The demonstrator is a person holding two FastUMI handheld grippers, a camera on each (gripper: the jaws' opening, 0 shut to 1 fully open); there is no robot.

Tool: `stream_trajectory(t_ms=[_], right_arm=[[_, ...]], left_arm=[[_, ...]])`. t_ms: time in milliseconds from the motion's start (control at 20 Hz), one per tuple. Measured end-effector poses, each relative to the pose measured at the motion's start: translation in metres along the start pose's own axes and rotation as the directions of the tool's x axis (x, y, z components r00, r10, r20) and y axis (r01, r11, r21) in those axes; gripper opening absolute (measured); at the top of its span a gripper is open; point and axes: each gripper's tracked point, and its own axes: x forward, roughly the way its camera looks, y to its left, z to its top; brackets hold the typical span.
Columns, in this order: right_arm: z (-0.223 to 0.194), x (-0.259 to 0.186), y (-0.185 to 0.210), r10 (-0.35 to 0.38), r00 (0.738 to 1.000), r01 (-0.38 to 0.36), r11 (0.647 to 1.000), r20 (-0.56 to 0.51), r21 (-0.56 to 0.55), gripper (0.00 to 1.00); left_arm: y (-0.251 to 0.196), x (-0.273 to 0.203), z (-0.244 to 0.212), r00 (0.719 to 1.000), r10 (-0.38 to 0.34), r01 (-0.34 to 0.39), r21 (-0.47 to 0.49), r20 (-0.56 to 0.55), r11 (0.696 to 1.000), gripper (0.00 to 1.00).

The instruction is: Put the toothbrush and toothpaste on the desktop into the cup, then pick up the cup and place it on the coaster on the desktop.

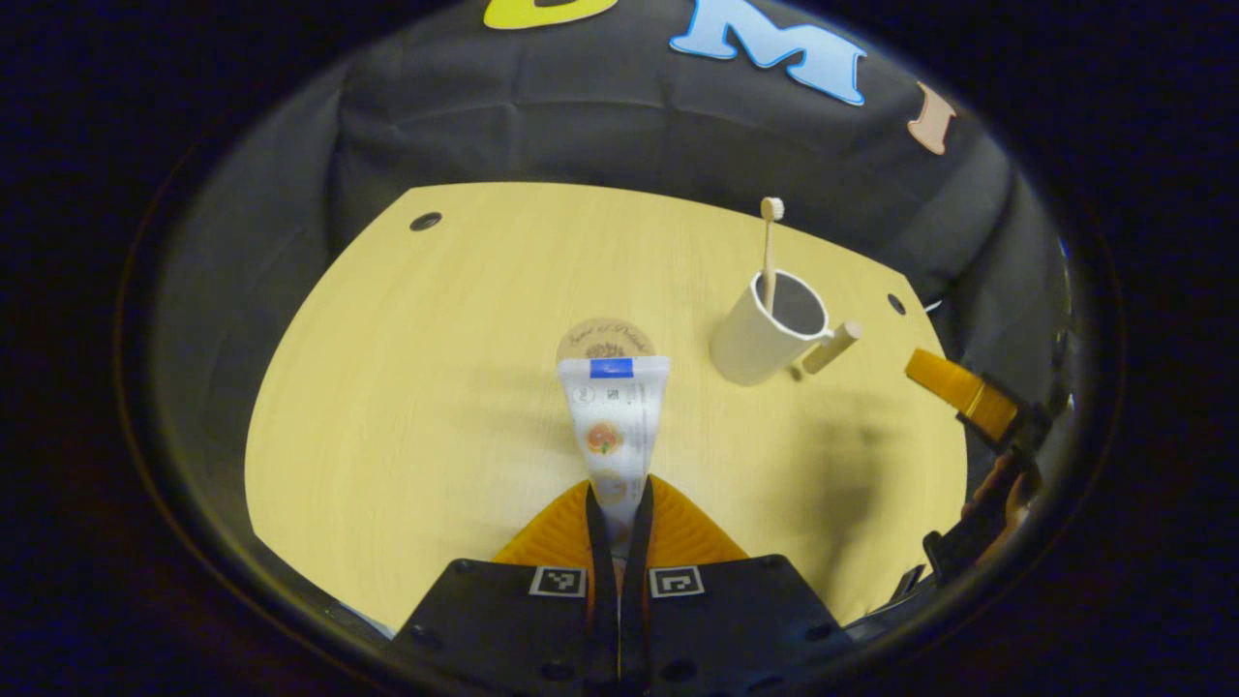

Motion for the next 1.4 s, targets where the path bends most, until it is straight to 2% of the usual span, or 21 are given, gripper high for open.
stream_trajectory(t_ms=[200,350,650,800,850,1000,1050,1250,1400], right_arm=[[-0.003,-0.012,-0.041,-0.048,0.999,0.049,0.999,-0.017,0.024,0.6],[-0.002,-0.017,-0.07,-0.086,0.996,0.087,0.995,-0.025,0.038,0.6],[-0.005,-0.021,-0.119,-0.148,0.987,0.151,0.987,-0.059,0.055,0.6],[-0.005,-0.02,-0.133,-0.162,0.984,0.167,0.984,-0.072,0.062,0.6],[-0.004,-0.02,-0.137,-0.166,0.983,0.171,0.983,-0.074,0.064,0.55],[-0.005,-0.021,-0.144,-0.169,0.982,0.176,0.981,-0.085,0.078,0.55],[-0.005,-0.02,-0.146,-0.169,0.982,0.177,0.981,-0.089,0.082,0.6],[-0.009,-0.018,-0.15,-0.177,0.978,0.186,0.979,-0.107,0.083,0.6],[-0.012,-0.02,-0.158,-0.183,0.976,0.193,0.977,-0.117,0.087,0.6]], left_arm=[[-0.027,0.004,0.04,0.994,-0.049,0.047,0.018,0.096,0.999,0.09],[-0.056,0.008,0.081,0.973,-0.1,0.096,0.027,0.208,0.995,0.09],[-0.104,0.015,0.158,0.895,-0.164,0.147,0.071,0.415,0.987,0.09],[-0.124,0.018,0.186,0.847,-0.192,0.178,0.076,0.495,0.981,0.09],[-0.131,0.021,0.192,0.831,-0.2,0.187,0.078,0.518,0.979,0.08],[-0.147,0.028,0.207,0.792,-0.225,0.211,0.092,0.567,0.973,0.08],[-0.152,0.031,0.208,0.787,-0.225,0.209,0.094,0.574,0.973,0.08],[-0.161,0.05,0.212,0.781,-0.201,0.191,0.08,0.592,0.978,0.08],[-0.157,0.062,0.207,0.777,-0.142,0.134,0.059,0.613,0.989,0.09]])
